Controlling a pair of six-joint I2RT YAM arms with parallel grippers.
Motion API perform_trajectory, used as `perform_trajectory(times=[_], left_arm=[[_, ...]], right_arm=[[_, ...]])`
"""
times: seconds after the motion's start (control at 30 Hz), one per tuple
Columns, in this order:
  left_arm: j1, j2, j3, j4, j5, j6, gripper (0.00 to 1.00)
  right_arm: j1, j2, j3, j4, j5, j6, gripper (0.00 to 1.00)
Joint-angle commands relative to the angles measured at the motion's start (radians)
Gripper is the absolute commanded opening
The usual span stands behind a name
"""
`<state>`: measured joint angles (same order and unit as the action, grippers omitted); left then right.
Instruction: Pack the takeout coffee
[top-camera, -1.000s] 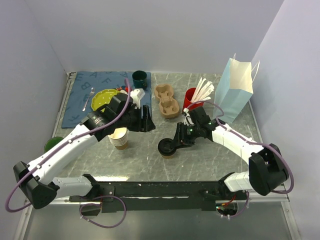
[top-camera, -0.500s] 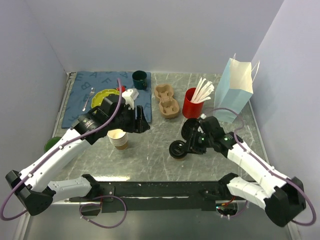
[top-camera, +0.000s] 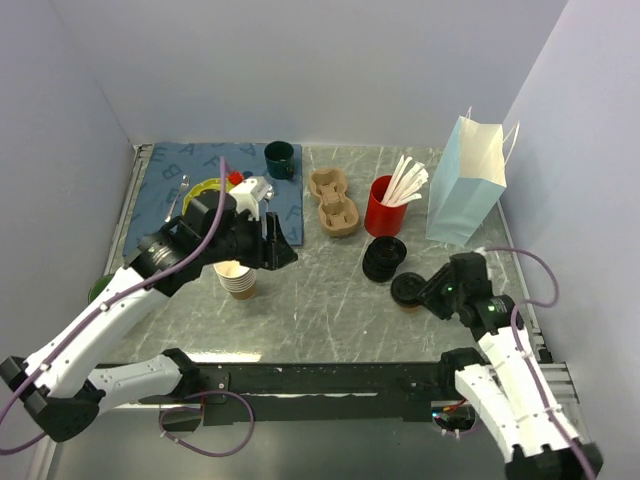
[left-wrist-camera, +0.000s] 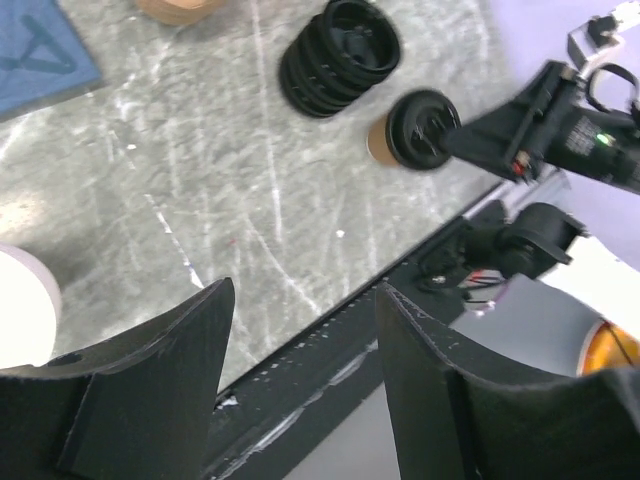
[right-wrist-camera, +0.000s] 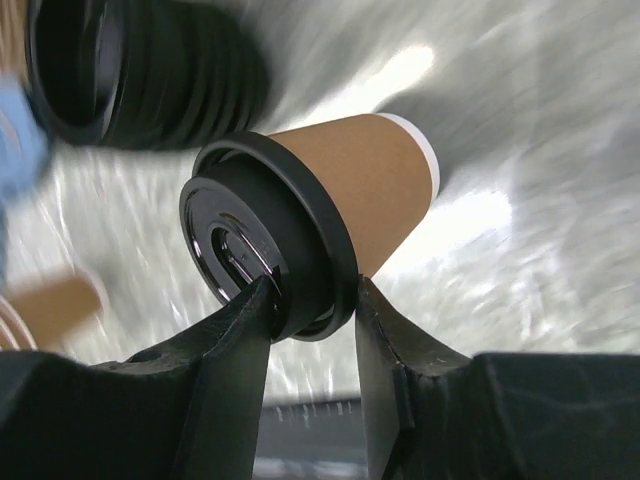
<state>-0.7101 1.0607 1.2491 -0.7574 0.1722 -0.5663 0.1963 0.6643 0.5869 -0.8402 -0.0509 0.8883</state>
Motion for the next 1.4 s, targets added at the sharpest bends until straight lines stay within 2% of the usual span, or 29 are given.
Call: perform_trajectory(times=[0.0,0.17,0.3,0.5,0.73,0.8,0.83,0.87,1.03,1.1,1.2,1.23,1.37], left_arm=[[0.006,-0.060,0.004,0.033,0.043,-0.044,0.65],[0.004,-0.064,0.046,-0.006,0.047,-0.040,0.66],[0.004,-0.073,0.053,-0.011,0.044,-0.049,0.66],[0.004,-0.067,0.079,-0.016,0.012,-0.040,0.70],[0.004,-0.054,0.107,-0.010,-0.017,-0.046,0.78],[0.004,-0.057,0.107,-0.008,-0.045,-0.053,0.95],[0.004,-0.059,0.107,-0.007,-0.057,-0.060,0.99],[0.004,-0.065,0.105,-0.002,-0.065,-0.061,0.97],[0.004,-0.059,0.102,-0.006,-0.135,-0.136,0.97],[0.004,-0.027,0.107,-0.031,-0.117,-0.142,0.97],[0.004,0.028,0.087,-0.039,-0.002,-0.086,0.97],[0.004,0.042,0.075,-0.028,0.077,-0.073,0.97],[-0.026,0.111,0.023,0.105,0.170,-0.084,0.99]], right_arm=[[-0.179,-0.023,-0.022,-0.004,0.056,-0.074,0.38],[-0.398,-0.020,-0.045,0.038,-0.018,-0.112,0.38],[-0.497,-0.057,-0.059,0.036,-0.055,-0.117,0.41],[-0.528,-0.031,-0.016,-0.034,-0.035,-0.109,0.59],[-0.531,-0.009,0.132,-0.207,0.039,-0.097,0.68],[-0.531,0.001,0.194,-0.237,0.049,-0.106,0.68],[-0.531,0.006,0.215,-0.250,0.049,-0.117,0.68],[-0.531,0.014,0.261,-0.257,0.049,-0.142,0.68],[-0.531,0.070,0.430,-0.287,0.069,-0.261,0.63],[-0.531,0.109,0.467,-0.298,0.057,-0.321,0.61],[-0.531,0.161,0.455,-0.312,0.002,-0.387,0.60],[-0.531,0.175,0.444,-0.318,-0.009,-0.399,0.59],[-0.531,0.259,0.421,-0.292,-0.096,-0.457,0.54]])
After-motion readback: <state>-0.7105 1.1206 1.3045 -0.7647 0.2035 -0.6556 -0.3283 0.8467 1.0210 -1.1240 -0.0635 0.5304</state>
